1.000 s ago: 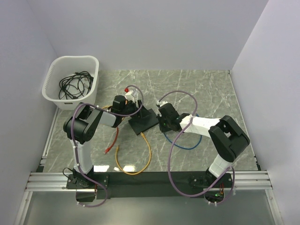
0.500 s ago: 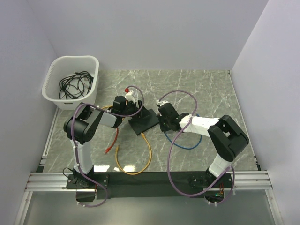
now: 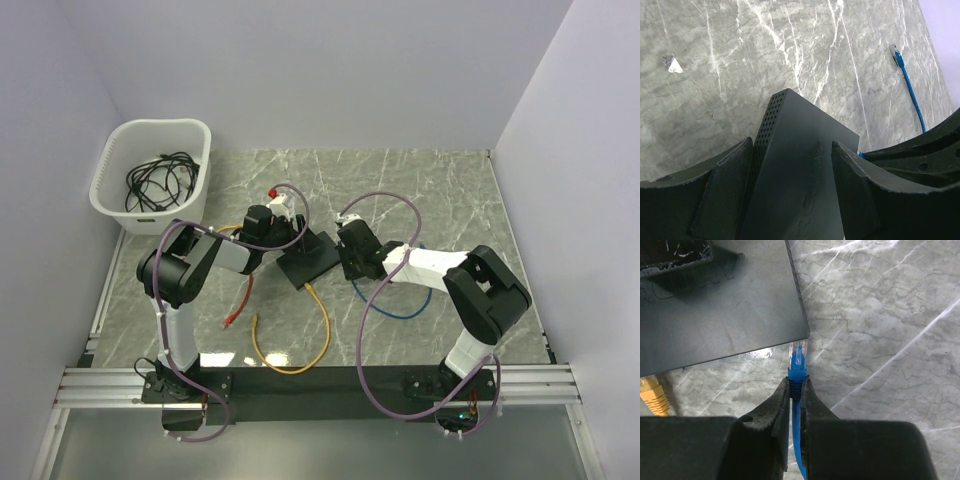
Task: Insert the plug into the switch port
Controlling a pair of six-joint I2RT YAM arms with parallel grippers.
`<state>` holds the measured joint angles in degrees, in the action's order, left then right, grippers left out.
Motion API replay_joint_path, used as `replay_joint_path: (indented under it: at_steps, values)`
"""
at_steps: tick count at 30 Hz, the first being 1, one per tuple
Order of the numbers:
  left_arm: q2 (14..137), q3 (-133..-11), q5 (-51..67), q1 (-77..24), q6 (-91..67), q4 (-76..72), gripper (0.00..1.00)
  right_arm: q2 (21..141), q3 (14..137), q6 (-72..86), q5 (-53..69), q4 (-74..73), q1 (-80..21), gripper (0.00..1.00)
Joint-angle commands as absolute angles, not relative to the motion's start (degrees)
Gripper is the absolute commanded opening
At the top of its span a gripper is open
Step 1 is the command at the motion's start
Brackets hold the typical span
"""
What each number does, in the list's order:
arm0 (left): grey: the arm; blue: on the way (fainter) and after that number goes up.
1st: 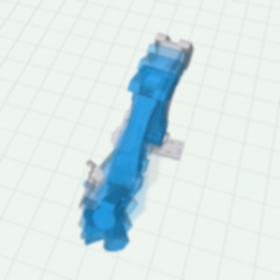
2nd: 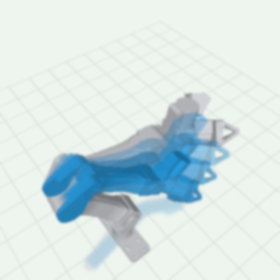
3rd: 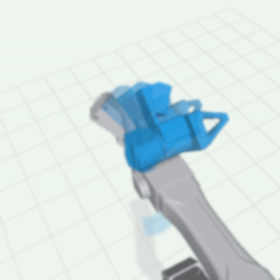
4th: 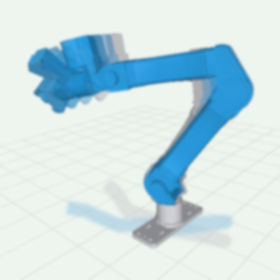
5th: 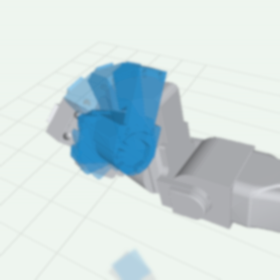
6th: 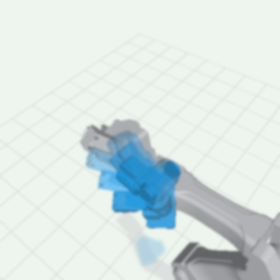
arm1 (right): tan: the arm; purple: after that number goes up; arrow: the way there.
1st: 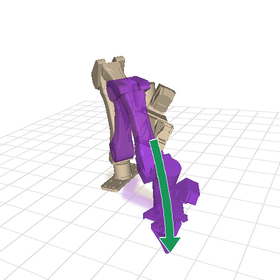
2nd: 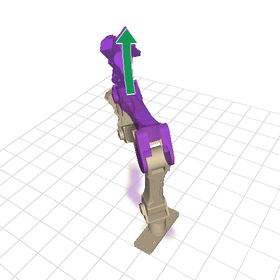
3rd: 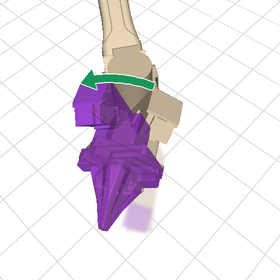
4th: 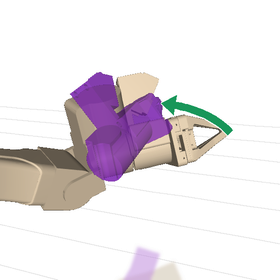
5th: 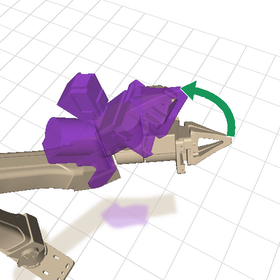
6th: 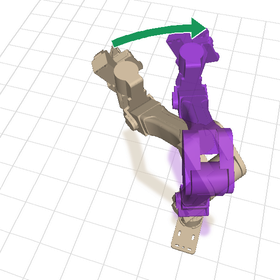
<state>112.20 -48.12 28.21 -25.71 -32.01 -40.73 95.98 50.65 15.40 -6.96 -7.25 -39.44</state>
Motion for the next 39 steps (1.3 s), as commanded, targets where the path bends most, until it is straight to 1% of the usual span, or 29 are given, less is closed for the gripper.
replay_joint_path:
  at_steps: [1, 14, 25, 39]
  values:
    - [111.97, -48.34, 30.06, -27.42, -31.11, -38.67, 0.69, 93.78, 53.44, 16.00, -8.88, -3.16, -39.90, 0.00]
    - [112.15, -48.61, 29.97, -27.77, -30.32, -37.44, 0.69, 93.08, 55.02, 14.94, -13.62, -3.25, -43.50, 0.00]
    - [111.53, -48.25, 29.62, -27.77, -29.79, -36.83, 0.69, 93.25, 54.76, 14.86, -22.23, -5.36, -43.86, 0.00]
    - [111.44, -48.51, 30.15, -27.77, -29.62, -36.74, 0.69, 96.94, 56.16, 14.94, -20.39, -6.06, -43.77, 0.00]
